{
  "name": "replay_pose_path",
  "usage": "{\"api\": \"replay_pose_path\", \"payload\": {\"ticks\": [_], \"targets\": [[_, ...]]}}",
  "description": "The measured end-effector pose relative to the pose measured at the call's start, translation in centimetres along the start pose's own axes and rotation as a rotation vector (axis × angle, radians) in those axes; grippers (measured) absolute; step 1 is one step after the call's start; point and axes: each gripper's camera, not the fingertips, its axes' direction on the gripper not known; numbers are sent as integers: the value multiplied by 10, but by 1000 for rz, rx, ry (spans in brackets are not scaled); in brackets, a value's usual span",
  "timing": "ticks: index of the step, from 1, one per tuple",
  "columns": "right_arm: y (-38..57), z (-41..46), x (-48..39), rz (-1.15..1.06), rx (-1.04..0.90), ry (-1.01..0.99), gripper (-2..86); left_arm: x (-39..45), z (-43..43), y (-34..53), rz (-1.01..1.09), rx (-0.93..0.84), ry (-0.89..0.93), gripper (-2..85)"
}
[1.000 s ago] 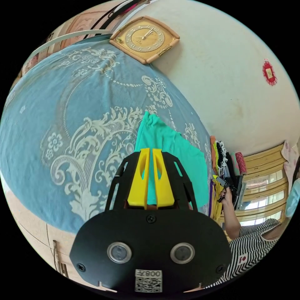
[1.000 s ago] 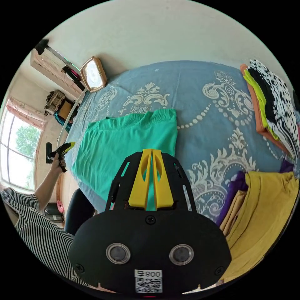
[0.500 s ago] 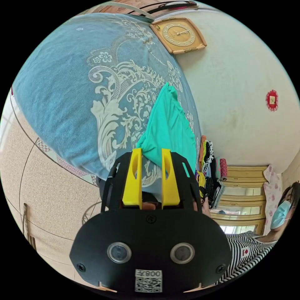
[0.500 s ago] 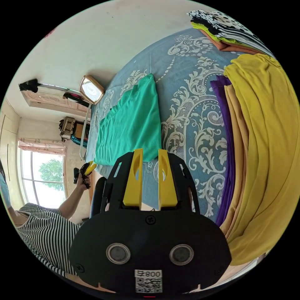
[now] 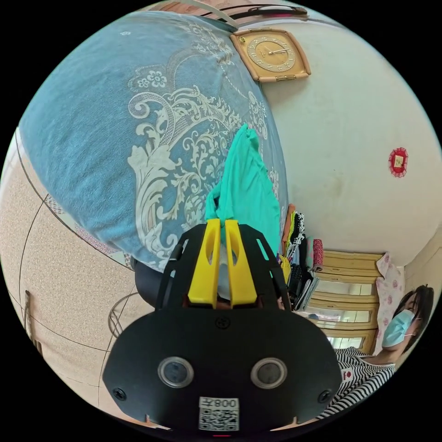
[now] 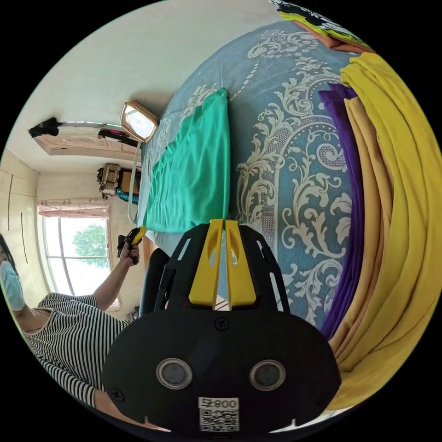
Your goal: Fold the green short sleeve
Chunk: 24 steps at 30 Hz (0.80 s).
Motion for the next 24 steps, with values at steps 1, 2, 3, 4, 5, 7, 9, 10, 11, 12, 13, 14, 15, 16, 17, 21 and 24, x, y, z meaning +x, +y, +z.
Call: {"api": "replay_pose_path", "payload": {"ticks": [1, 2, 3, 4, 5, 7, 9, 10, 11, 12, 13, 14, 15, 16, 17, 21, 24], "targets": [[10, -4, -4, -16, 1, -22, 8, 4, -5, 2, 6, 0, 7, 19], [20, -9, -8, -35, -2, -50, 6, 15, -13, 6, 18, -1, 12, 17], [25, -11, -11, -47, -5, -60, 6, 27, -21, 10, 42, -3, 12, 16], [37, -14, -17, -69, -14, -61, 4, 33, -25, 12, 53, -5, 9, 15], [47, -16, -22, -88, -25, -55, 3, 46, -32, 17, 70, -2, 1, 15], [63, -15, -27, -104, -46, -80, 3, 61, -44, 23, 72, 19, 10, 15], [78, -8, -33, -120, -87, -61, 2, 78, -61, 31, 57, 57, 30, 15], [88, -1, -35, -128, -113, -45, 2, 82, -64, 33, 58, 59, 22, 15], [98, 7, -34, -124, -125, -59, 2, 91, -66, 36, 61, 46, -8, 16], [102, 11, -32, -113, -127, -70, 2, 99, -62, 38, 49, 8, -39, 17], [111, 23, -23, -83, -132, -81, 2, 101, -60, 40, 31, -7, -57, 18], [117, 35, -12, -41, -138, -94, 2, 108, -57, 45, 0, -16, -96, 19], [120, 41, -6, -16, -137, -108, 2, 117, -59, 51, -22, 3, -148, 20], [125, 50, 4, 24, -122, -138, 2, 122, -62, 55, -40, 24, -166, 21], [131, 54, 9, 45, -104, -155, 2, 134, -66, 63, -53, 59, -160, 23], [143, 55, 4, 34, -74, -182, 2, 224, -52, 89, 148, 24, -190, 36], [147, 53, -9, 8, -51, -196, 2, 317, 8, 115, 380, -155, -150, 50]]}}
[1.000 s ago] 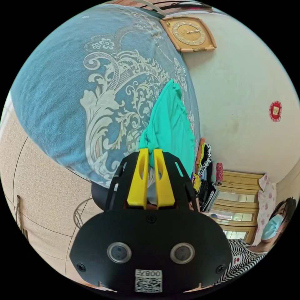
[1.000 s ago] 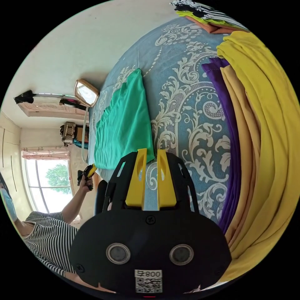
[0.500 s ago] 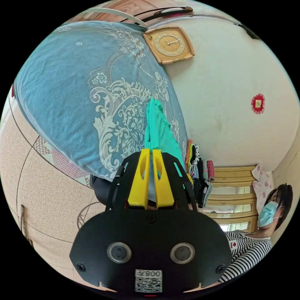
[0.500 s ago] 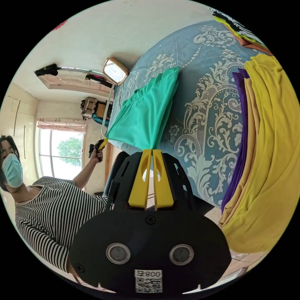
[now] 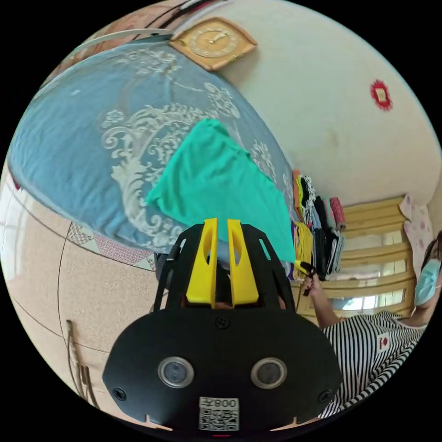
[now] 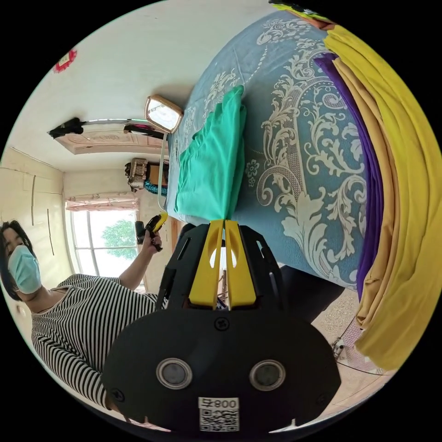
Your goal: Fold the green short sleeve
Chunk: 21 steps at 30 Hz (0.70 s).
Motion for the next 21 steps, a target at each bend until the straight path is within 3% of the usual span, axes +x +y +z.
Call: {"api": "replay_pose_path", "payload": {"ticks": [4, 7, 9, 12, 16, 21], "targets": [[2, 5, -27, -53, 24, -23, 3, 146, 75, -16, 343, -186, 51, 73], [4, 9, -41, -80, 47, -43, 3, 266, 135, -14, 646, -310, -15, 94], [4, 12, -47, -93, 59, -69, 3, 345, 176, -1, 878, -388, -158, 106], [0, 21, -57, -121, 54, -108, 2, 415, 208, 14, 1077, -354, -421, 82], [-8, 33, -67, -163, 43, -99, 3, 461, 215, 13, 1085, -317, -490, 35], [-20, 18, -45, -135, 158, -149, 4, 477, 185, -22, 819, -269, -334, 19]]}}
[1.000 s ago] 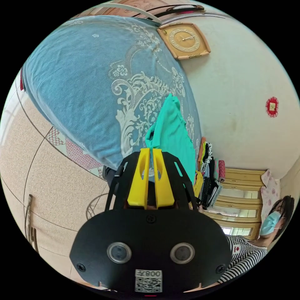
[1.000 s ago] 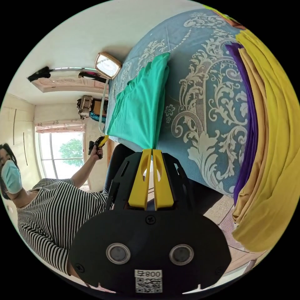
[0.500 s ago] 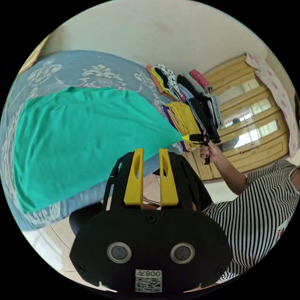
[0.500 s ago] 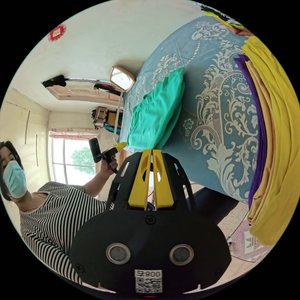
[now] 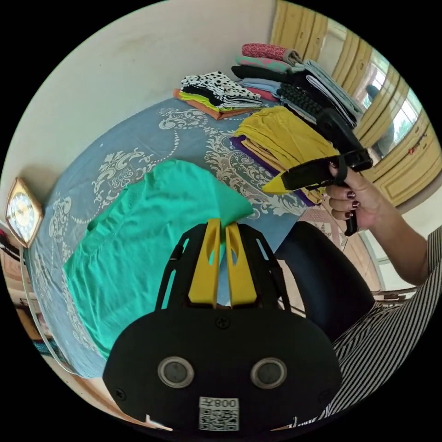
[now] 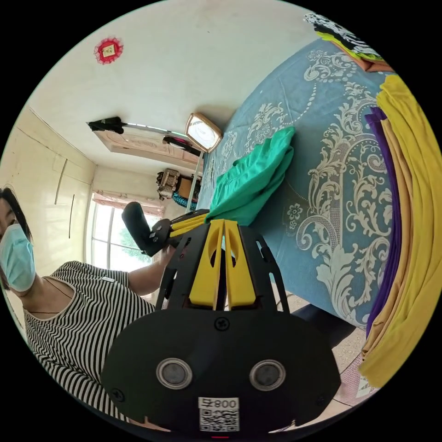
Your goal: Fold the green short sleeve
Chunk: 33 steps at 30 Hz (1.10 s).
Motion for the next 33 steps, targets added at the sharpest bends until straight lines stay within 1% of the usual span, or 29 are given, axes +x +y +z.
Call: {"api": "replay_pose_path", "payload": {"ticks": [3, 5, 7, 11, 14, 21, 27, 33], "targets": [[-15, -8, 33, 67, 83, -39, 10, -18, -13, -7, -126, 43, 117, 16], [-36, -3, 56, 111, 114, -87, 23, -20, -16, -13, -157, 53, 141, 15], [-56, 5, 65, 126, 124, -109, 41, -18, -18, -19, -167, 53, 157, 14], [-112, 37, 80, 169, 85, -120, 85, -10, -15, -32, -165, 41, 179, 13], [-147, 56, 86, 203, 74, -130, 94, -5, -10, -40, -155, 30, 196, 13], [-210, 83, 88, 258, 48, -112, 98, 3, 4, -50, -91, 2, 211, 13], [-263, 108, 67, 265, 1, -99, 98, -2, 24, -48, -71, -10, 245, 14], [-320, 130, 36, 260, -50, -60, 70, -17, 45, -34, -68, -7, 278, 13]]}}
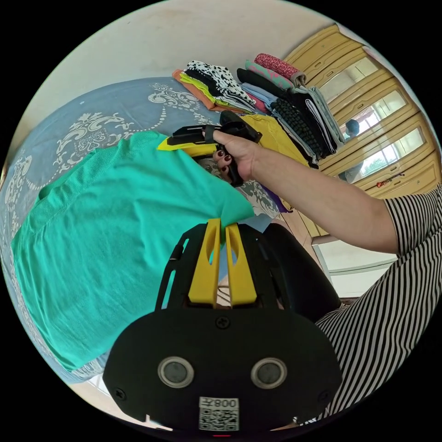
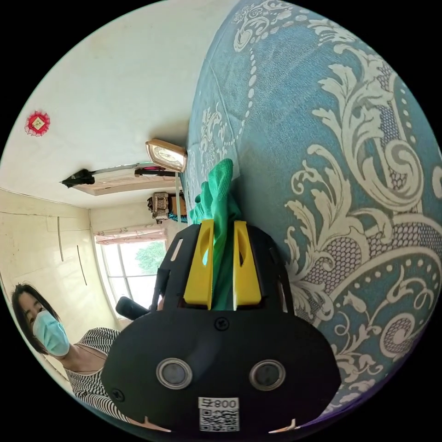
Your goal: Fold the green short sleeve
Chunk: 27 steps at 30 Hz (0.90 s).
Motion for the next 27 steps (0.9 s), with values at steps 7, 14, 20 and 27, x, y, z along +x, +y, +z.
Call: {"api": "replay_pose_path", "payload": {"ticks": [7, 14, 20, 27], "targets": [[-39, 13, -66, -8, -7, 18, 33, -36, 11, 32, -22, 23, 52, 13], [-67, 9, -159, -50, 25, -9, 22, -88, 6, 87, -55, 93, 124, 12], [-85, 16, -265, -102, 72, -37, 21, -140, -13, 153, -85, 200, 186, 12], [-110, 54, -403, -178, 97, -80, 22, -234, -61, 274, -207, 416, 239, 14]]}}
